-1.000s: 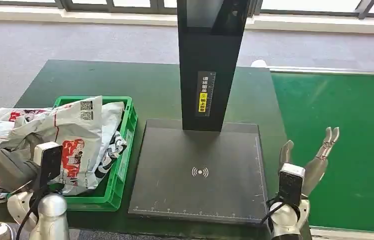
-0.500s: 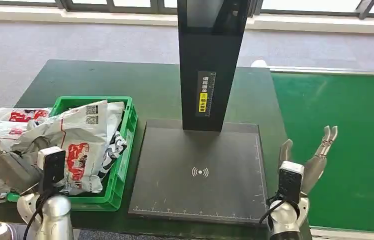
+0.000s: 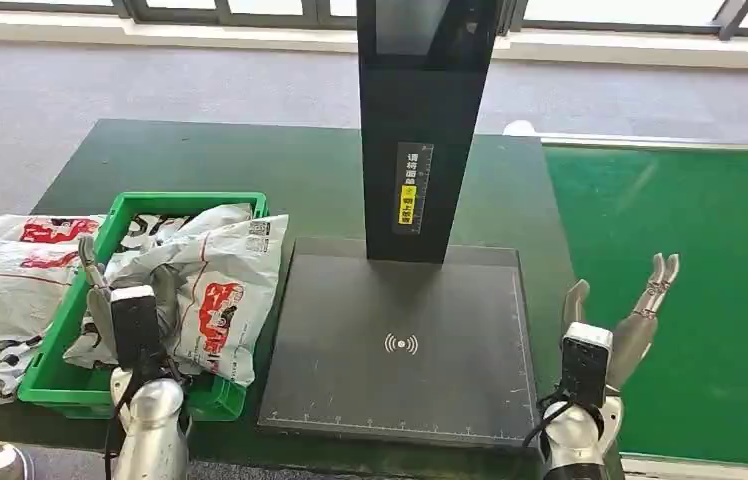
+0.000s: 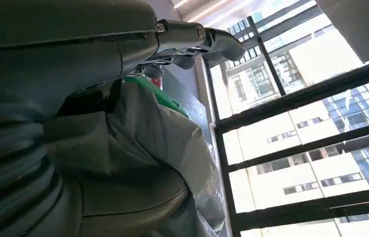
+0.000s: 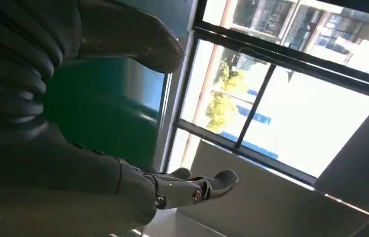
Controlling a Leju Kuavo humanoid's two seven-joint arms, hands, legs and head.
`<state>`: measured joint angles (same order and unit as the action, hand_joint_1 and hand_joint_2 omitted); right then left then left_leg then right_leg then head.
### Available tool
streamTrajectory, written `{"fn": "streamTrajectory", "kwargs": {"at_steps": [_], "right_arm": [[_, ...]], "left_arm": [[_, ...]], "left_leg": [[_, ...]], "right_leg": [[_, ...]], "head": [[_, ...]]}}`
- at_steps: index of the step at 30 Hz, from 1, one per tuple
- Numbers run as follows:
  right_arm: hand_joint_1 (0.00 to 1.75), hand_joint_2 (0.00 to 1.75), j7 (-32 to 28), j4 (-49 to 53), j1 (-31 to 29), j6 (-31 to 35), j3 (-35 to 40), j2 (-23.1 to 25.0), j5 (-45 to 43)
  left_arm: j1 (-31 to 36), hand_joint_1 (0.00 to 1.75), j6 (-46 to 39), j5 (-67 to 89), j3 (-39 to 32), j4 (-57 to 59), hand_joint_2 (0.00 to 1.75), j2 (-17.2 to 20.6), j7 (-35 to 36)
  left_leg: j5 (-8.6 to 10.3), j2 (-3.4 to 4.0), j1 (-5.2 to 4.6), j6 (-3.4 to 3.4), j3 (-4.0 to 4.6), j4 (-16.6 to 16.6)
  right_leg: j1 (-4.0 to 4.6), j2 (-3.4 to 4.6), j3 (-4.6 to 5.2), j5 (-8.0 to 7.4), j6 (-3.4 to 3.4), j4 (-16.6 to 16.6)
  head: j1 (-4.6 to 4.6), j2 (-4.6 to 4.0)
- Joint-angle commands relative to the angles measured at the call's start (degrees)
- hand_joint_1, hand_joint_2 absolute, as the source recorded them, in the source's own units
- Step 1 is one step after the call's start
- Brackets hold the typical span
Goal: Moved the parcel from conveyor to table for the left to box.
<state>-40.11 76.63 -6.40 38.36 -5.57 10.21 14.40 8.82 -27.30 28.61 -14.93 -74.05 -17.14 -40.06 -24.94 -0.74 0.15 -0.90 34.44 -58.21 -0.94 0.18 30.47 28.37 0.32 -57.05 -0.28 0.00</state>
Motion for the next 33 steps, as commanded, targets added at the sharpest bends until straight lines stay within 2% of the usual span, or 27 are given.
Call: {"fn": "streamTrajectory", "kwargs": {"at_steps": [1, 13, 16, 17, 18, 21, 33], "right_arm": [[0.00, 1.75, 0.1, -2.6, -1.5, 0.0, -2.2, -0.7, -0.2], [0.00, 1.75, 0.1, -3.5, -1.8, 0.1, -1.8, -0.9, -0.6], [0.00, 1.75, 0.1, -3.8, -1.9, 0.3, -1.8, -0.8, -0.7], [0.00, 1.75, 0.1, -3.9, -2.0, 0.4, -1.9, -0.5, -0.5], [0.00, 1.75, 0.1, -3.8, -1.9, 0.5, -2.1, -0.4, -0.4], [0.00, 1.75, 0.1, -3.3, -1.5, 0.5, -2.8, 0.1, 0.1], [0.00, 1.75, 0.1, -2.0, -0.3, -0.8, -5.1, 0.8, 1.5]], "left_arm": [[-1.5, 0.00, 0.3, -0.5, 3.1, 3.0, 1.75, -0.5, 0.1], [-0.4, 0.00, -0.3, 0.0, 5.7, 1.0, 1.75, -0.1, 0.1], [1.0, 0.00, -9.6, 6.7, 3.9, 1.1, 1.75, -0.3, 3.0], [1.9, 0.00, -12.7, 13.8, -0.4, 0.6, 1.75, -2.0, 6.0], [2.4, 0.00, -12.7, 17.4, -3.7, -0.3, 1.75, -2.9, 6.3], [2.7, 0.00, -12.7, 22.5, -7.8, -1.1, 1.75, -2.9, 7.8], [0.3, 0.00, -12.7, 30.3, -8.4, -6.4, 1.75, -2.9, 15.5]], "left_leg": [[0.02, 0.05, -0.03, 0.02, -0.14, 0.1], [0.05, 0.04, -0.01, 0.04, -0.09, 0.1], [0.07, 0.01, -0.01, 0.03, -0.09, 0.1], [0.05, 0.02, 0.01, 0.03, -0.06, 0.1], [0.02, 0.06, 0.01, 0.02, -0.05, 0.0], [0.03, 0.20, 0.03, 0.01, -0.09, 0.1], [0.02, 0.09, 0.05, 0.02, -0.04, 0.0]], "right_leg": [[-0.01, -0.02, -0.15, -0.02, -0.03, 0.2], [0.00, -0.04, -0.12, -0.04, -0.01, 0.1], [0.00, -0.08, -0.12, -0.04, -0.02, 0.2], [0.02, -0.04, -0.09, -0.04, 0.00, 0.1], [0.02, 0.01, -0.08, -0.03, 0.00, 0.1], [0.04, 0.11, -0.05, -0.06, -0.03, 0.1], [0.06, 0.00, -0.05, -0.01, -0.03, 0.1]], "head": [[0.00, -0.02], [0.00, 0.00], [0.00, 0.00], [0.00, -0.02], [0.00, -0.02], [0.02, 0.00], [0.02, 0.00]]}}
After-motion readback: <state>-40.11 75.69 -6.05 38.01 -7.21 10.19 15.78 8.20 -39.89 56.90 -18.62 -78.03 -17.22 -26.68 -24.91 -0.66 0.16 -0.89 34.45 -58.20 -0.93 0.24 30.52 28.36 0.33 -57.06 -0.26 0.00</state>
